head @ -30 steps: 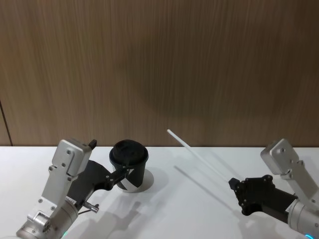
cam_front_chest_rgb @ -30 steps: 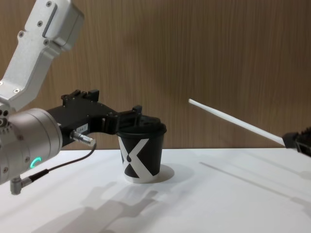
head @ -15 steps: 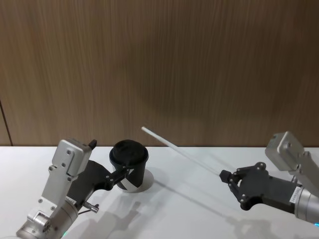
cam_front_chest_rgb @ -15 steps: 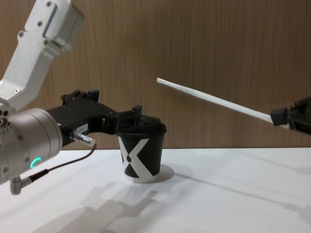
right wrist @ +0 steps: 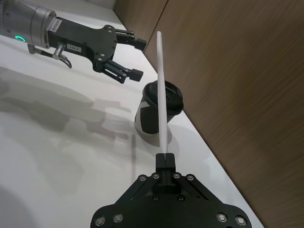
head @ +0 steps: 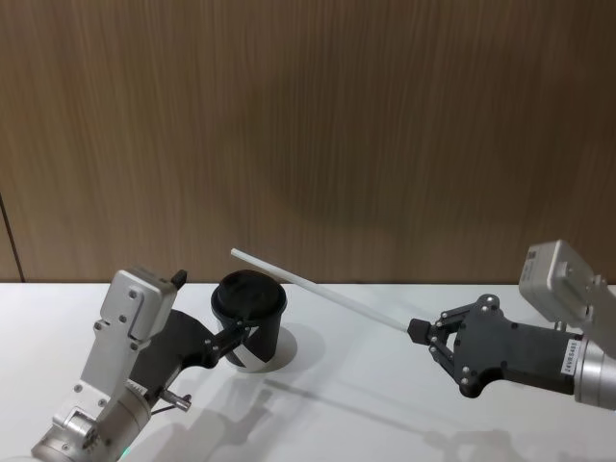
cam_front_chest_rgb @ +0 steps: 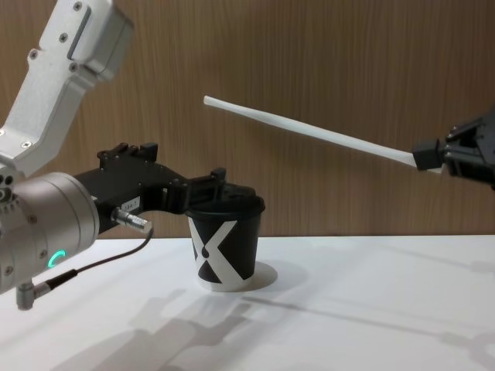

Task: Pick up the straw with one hand, pass it to the other hand, and insert it into the cup.

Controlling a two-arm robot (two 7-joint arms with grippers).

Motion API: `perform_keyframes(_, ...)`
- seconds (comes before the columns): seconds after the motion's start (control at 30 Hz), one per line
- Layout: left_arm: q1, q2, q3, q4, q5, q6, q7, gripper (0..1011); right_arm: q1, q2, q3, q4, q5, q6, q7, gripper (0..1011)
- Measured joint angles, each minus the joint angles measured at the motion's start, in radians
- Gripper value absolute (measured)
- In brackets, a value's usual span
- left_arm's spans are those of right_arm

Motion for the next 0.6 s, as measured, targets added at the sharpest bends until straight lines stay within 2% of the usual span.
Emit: perform_keyframes(0.6, 0.0, 0.0, 0.0, 0.0, 0.0, 0.0, 0.0, 1003, 0.032, 0.014, -0.014, 0.004, 0.01, -0.034, 0.049, 0)
